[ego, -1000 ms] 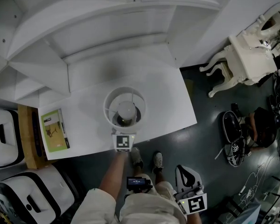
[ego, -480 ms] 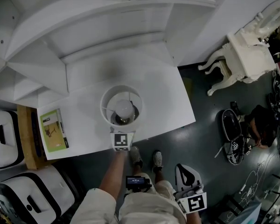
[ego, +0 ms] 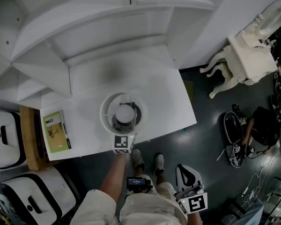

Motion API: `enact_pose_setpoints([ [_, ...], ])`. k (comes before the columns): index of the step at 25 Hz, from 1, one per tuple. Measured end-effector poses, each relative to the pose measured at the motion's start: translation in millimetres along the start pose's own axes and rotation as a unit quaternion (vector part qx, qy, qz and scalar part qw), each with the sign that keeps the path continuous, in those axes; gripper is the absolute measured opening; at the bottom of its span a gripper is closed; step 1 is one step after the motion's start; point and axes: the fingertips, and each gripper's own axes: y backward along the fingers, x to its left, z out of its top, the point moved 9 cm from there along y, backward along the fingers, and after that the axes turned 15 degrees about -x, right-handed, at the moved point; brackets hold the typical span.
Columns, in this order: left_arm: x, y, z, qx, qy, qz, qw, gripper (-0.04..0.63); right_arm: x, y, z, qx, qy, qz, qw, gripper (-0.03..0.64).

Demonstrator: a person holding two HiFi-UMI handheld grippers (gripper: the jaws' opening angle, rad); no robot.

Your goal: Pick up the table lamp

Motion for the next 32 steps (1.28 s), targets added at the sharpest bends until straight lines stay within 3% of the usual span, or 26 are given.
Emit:
enact_pose_setpoints([
  [20, -7, -2, 87, 0.055, 0.018, -0.033, 0.9978, 0.138, -6, 4, 28, -0.063, 0.020, 0.023, 0.998, 0.014],
  [32, -26, 33, 157, 0.057, 0.024, -0.036, 0.9974, 0.139, -13, 10, 25, -0.089, 0.024, 0.063, 0.994, 0.014],
])
